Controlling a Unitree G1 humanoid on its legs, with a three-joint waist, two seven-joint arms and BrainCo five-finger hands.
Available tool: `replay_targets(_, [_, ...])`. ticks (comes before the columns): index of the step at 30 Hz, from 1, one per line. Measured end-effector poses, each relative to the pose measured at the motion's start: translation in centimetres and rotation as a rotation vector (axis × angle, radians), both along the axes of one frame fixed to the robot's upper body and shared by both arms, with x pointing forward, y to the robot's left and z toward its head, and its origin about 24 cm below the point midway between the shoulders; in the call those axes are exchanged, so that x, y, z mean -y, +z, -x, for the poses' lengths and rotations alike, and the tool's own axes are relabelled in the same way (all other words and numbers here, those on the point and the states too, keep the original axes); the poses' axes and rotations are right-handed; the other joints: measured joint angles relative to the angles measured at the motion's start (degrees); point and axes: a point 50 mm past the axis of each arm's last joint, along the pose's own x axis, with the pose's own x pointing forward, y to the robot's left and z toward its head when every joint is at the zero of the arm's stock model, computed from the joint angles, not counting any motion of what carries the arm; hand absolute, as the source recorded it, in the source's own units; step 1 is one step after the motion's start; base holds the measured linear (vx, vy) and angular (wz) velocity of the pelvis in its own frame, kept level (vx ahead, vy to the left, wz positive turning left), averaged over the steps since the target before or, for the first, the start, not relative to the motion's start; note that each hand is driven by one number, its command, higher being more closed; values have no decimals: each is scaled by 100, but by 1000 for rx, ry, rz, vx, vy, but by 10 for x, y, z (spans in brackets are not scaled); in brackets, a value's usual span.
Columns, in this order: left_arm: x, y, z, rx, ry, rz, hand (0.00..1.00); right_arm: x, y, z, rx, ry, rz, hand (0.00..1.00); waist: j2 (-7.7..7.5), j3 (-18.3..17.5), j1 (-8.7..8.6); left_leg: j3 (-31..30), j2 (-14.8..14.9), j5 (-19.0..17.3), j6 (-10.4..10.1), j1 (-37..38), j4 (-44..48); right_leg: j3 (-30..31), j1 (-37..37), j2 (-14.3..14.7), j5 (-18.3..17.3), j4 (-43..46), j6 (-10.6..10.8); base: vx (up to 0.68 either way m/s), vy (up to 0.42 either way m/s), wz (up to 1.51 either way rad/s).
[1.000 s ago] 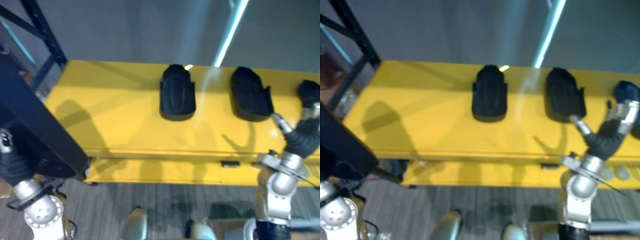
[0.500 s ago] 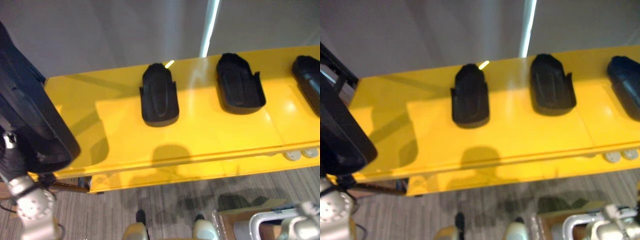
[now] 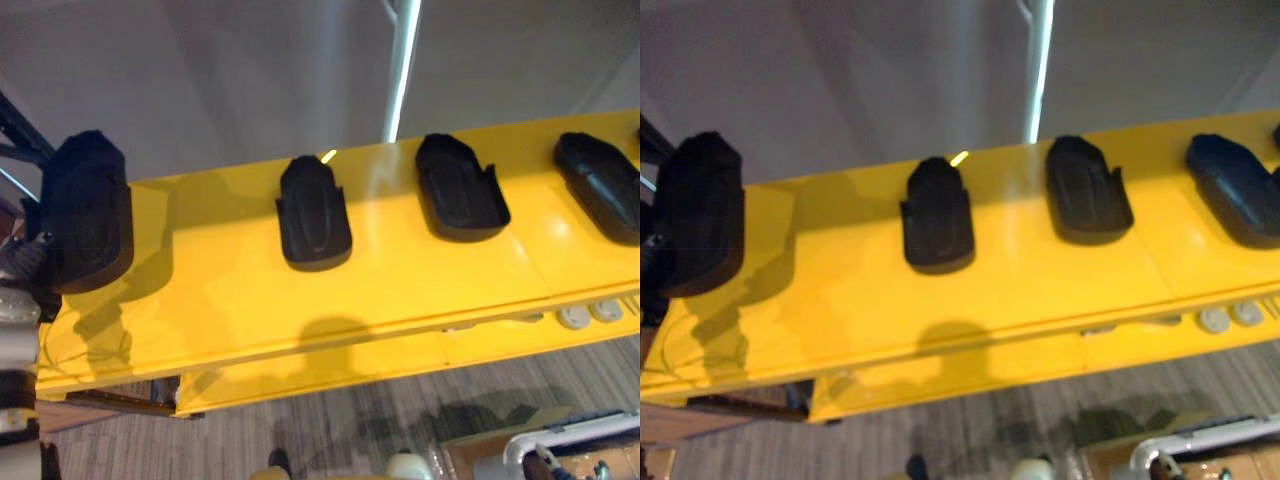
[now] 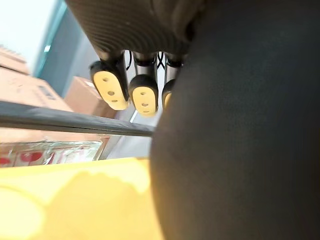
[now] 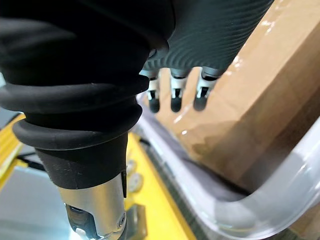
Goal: Walk over and take plastic housings, then place them on the shelf
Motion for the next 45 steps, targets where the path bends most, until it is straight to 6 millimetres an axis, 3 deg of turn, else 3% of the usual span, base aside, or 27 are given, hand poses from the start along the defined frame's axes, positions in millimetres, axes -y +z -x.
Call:
replay_targets(4, [9,8,-13,-51,-65,-36,100,-2,0,-12,6,59,-5,0,11,55,-94,19,17,-46,15,-13,93,43,7,7,56,0,-12,-21,3,-7])
replay_targets(10, [13,-3,-17,-154,-112,-28,100,-7,-1,-24,20,109,-17,0,-6,250,-149,93,101,-278,61,-240,456,150,6,13,57,-146,-9,-73,-1,-7])
replay_targets(18, [17,-10,-18,-207,-125,-58,100,-4,0,-25,10,128,-17,0,-12,268,-176,81,155,-242,6,-291,524,151,3,92,100,-189,-28,-5,-4,0])
replay_targets(22, [17,-23,-16,-247,-111,-57,100,-8,0,-31,8,168,-18,0,-55,313,-241,83,150,-242,8,-242,528,186,6,95,197,-189,-103,0,0,0])
replay_targets(40, [22,-55,-11,-88,83,-24,100,-5,3,-37,13,195,-1,0,-30,624,-312,155,282,-432,35,-400,827,335,-27,182,280,-238,-128,-20,2,-3])
replay_targets(45, [16,-54,-7,-49,144,-36,100,1,8,-40,20,203,23,0,-57,763,-307,244,288,-441,32,-437,901,466,-150,184,281,-218,-127,-8,2,-8])
